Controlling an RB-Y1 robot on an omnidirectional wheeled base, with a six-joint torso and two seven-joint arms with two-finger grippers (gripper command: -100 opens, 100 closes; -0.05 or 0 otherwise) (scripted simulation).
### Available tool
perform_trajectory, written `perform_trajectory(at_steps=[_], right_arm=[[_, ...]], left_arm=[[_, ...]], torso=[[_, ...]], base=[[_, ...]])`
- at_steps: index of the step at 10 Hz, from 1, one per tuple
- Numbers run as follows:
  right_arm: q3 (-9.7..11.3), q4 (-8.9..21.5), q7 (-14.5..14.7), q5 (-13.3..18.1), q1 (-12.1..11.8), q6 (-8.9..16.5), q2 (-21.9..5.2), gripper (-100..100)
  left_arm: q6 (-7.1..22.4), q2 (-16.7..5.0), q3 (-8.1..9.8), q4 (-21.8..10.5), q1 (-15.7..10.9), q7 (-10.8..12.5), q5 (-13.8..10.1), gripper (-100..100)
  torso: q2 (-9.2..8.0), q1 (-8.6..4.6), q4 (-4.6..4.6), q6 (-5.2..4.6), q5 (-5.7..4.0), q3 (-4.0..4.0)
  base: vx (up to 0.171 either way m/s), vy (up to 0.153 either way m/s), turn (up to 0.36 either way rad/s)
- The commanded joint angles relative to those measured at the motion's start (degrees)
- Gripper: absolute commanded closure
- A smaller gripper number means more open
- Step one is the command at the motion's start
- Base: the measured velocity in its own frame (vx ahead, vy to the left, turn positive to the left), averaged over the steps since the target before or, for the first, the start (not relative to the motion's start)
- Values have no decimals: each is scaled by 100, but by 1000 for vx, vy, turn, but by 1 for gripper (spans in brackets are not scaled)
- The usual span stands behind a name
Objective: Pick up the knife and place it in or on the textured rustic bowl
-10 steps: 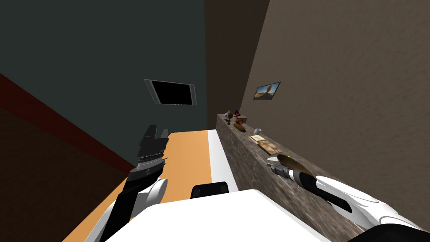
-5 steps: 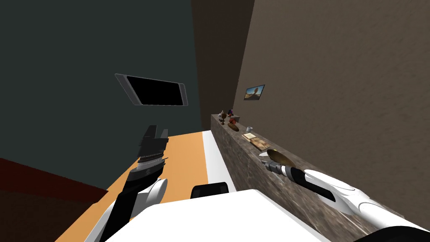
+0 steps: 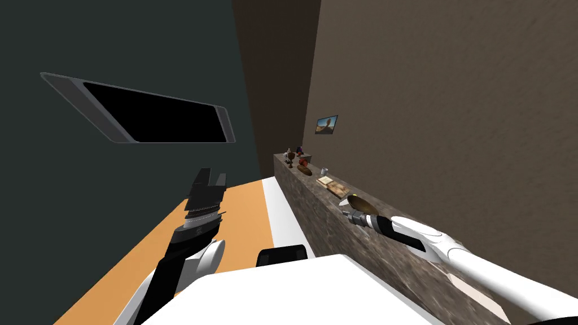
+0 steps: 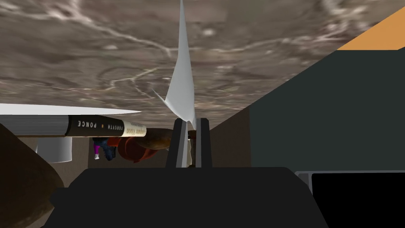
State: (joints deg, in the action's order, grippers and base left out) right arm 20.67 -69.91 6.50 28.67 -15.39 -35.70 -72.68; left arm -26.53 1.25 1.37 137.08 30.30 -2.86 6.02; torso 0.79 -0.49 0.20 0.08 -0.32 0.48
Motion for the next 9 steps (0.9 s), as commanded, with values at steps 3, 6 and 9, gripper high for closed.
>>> perform_trajectory(at_steps=[3,6,9], right_arm=[[549,-177,101,14,477,-81,-150,100],[1059,-329,225,50,967,-219,-328,100],[1541,-405,287,68,1436,-287,-416,100]], left_arm=[[0,0,0,0,0,0,0,0],[0,0,0,0,-1,0,0,0],[0,0,0,0,-1,0,0,0]], torso=[[-5,-4,1,-1,-1,-2],[-8,-1,1,10,-2,-3],[-6,3,0,5,1,-3]], base=[[107,7,-327],[116,18,-366],[100,36,-292]])
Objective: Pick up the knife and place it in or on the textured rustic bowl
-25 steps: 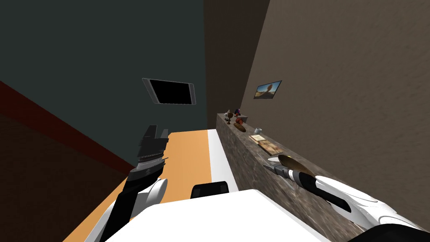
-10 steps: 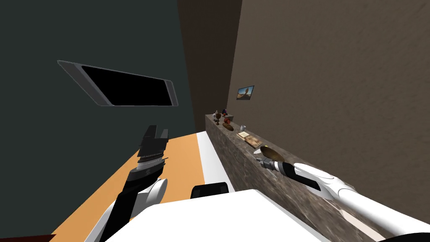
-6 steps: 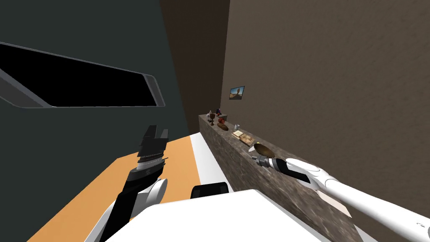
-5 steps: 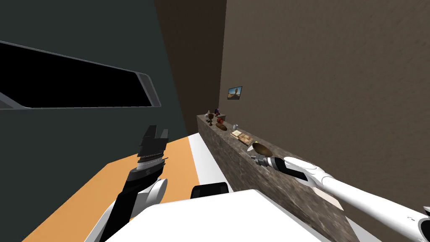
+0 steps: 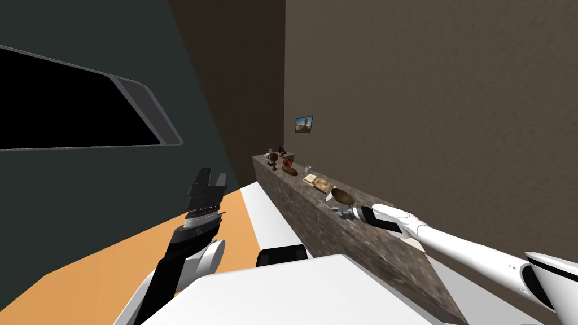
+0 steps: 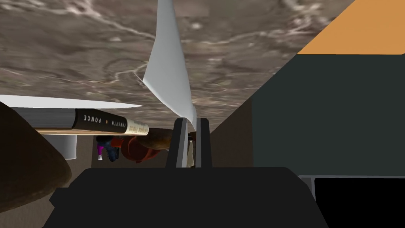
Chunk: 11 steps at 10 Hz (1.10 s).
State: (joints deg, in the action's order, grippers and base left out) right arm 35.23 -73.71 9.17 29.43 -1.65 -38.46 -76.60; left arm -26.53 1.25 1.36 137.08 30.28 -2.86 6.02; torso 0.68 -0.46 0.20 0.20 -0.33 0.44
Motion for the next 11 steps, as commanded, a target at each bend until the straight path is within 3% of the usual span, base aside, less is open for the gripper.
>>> perform_trajectory(at_steps=[1,2,3,4,5,11], right_arm=[[286,-101,83,10,286,-80,-113,100],[415,-101,83,10,382,-80,-113,100],[322,-63,67,8,319,-103,-109,100],[339,-73,67,7,327,-105,-115,0],[289,-6,22,-36,329,-315,-203,100],[139,196,-112,-167,355,-842,-444,100]], left_arm=[[0,0,0,0,0,0,0,0],[0,0,1,0,1,0,0,0],[0,0,0,0,0,0,0,0],[0,0,0,0,-1,0,0,0],[0,0,0,0,-1,0,0,0],[1,-1,0,-1,-2,0,0,0]], torso=[[0,0,0,0,0,0],[1,0,-1,-12,4,0],[-2,0,-1,-1,2,-2],[-15,-9,-4,3,0,-9],[-26,-15,-7,1,-1,-15],[-73,-44,-17,-4,-7,-43]], base=[[107,44,-429],[94,43,-282],[32,19,-30],[6,4,7],[-71,-44,60],[-99,-56,35]])
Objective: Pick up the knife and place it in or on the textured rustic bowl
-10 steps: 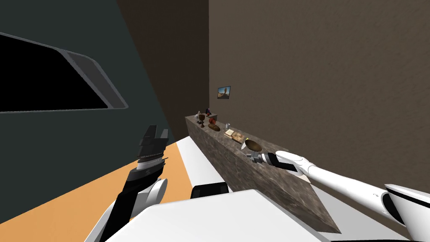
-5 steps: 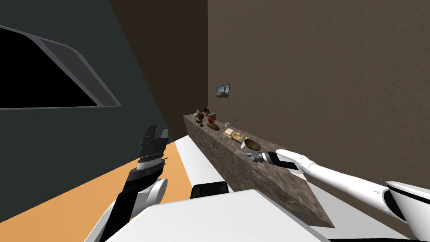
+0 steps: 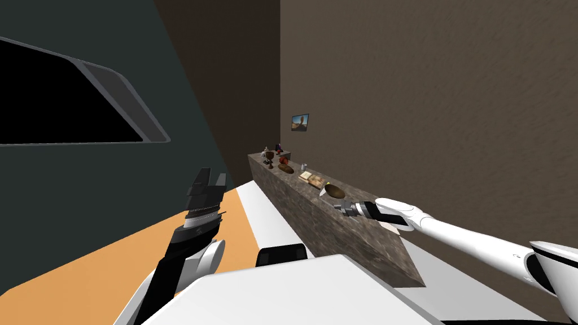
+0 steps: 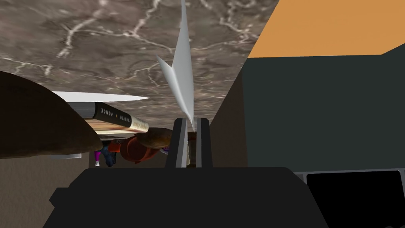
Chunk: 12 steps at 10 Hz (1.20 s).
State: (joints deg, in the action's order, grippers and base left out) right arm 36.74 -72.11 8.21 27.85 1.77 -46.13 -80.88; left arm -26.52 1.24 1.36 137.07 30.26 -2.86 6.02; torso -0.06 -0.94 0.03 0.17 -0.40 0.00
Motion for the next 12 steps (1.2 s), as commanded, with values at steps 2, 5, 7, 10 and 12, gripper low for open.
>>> perform_trajectory(at_steps=[2,5,7,10,12], right_arm=[[-63,108,-75,-61,27,-255,-107,100],[-151,224,-186,-153,60,-560,-275,100],[-206,288,-301,-230,105,-784,-432,100],[-169,346,-617,-356,244,-716,-786,100],[-94,392,-860,-435,339,-506,-1044,100]], left_arm=[[0,0,0,0,0,0,0,0],[0,0,0,0,0,0,0,0],[0,0,0,0,0,0,0,0],[0,-1,0,0,0,0,0,0],[0,-1,1,0,2,0,0,0]], torso=[[-1,1,0,1,-1,-1],[-1,-1,-1,3,0,-1],[-7,-9,-1,3,-4,-4],[27,-20,2,15,-4,13],[104,-17,20,26,-6,58]], base=[[-91,-56,47],[-95,-61,59],[-120,-68,77],[-15,-101,193],[171,-87,243]])
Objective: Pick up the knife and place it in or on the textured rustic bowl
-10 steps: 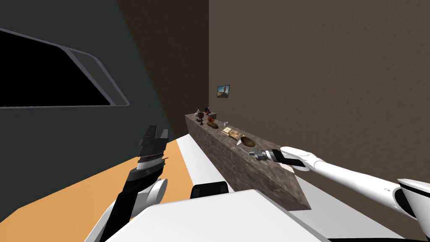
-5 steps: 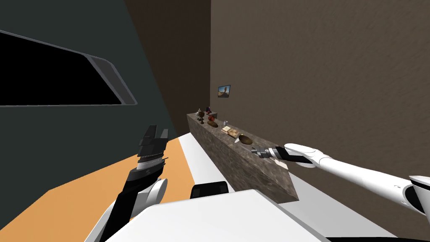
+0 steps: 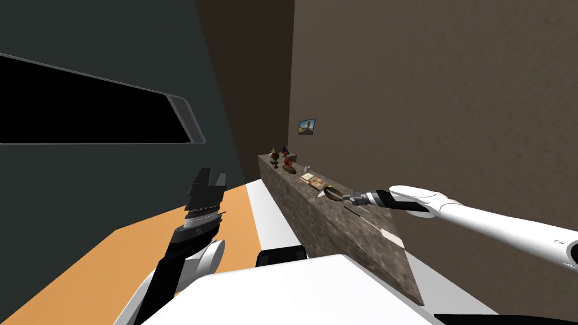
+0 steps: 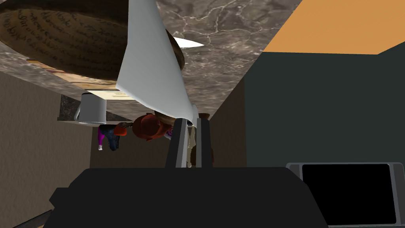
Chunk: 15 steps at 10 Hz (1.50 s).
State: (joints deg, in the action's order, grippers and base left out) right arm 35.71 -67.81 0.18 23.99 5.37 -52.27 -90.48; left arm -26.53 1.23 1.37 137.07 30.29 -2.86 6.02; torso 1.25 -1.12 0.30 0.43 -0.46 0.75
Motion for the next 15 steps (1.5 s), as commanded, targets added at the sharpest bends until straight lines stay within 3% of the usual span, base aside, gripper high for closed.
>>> perform_trajectory(at_steps=[1,3,4,5,9,10,11,15], right_arm=[[38,-23,-140,-73,12,198,-167,100],[79,2,-251,-106,55,334,-272,100],[83,46,-238,-49,106,257,-204,100],[77,39,-247,-58,108,284,-217,-100],[76,40,-245,-57,110,283,-216,-100],[76,40,-245,-57,110,283,-216,0],[65,-36,-318,-102,167,214,-392,-100],[36,-226,-500,-214,309,43,-834,-100]], left_arm=[[0,0,0,0,0,0,0,0],[0,0,0,0,0,0,0,0],[0,0,0,0,0,0,0,0],[0,1,0,0,0,0,0,0],[0,1,-1,0,-1,0,0,0],[0,1,-1,0,-1,0,0,0],[0,1,-1,0,-1,0,0,0],[0,1,-1,0,-1,0,0,0]], torso=[[0,0,0,0,0,0],[-2,18,5,-7,-1,2],[-18,22,2,-10,1,-7],[-45,34,-1,-17,0,-21],[-74,47,-10,-20,4,-40],[-75,47,-10,-20,4,-40],[-75,47,-10,-20,4,-40],[-77,60,-11,-21,9,-41]], base=[[173,-68,177],[117,-49,110],[33,-22,31],[0,0,0],[0,0,0],[0,0,0],[-4,10,-55],[-1,26,-57]])
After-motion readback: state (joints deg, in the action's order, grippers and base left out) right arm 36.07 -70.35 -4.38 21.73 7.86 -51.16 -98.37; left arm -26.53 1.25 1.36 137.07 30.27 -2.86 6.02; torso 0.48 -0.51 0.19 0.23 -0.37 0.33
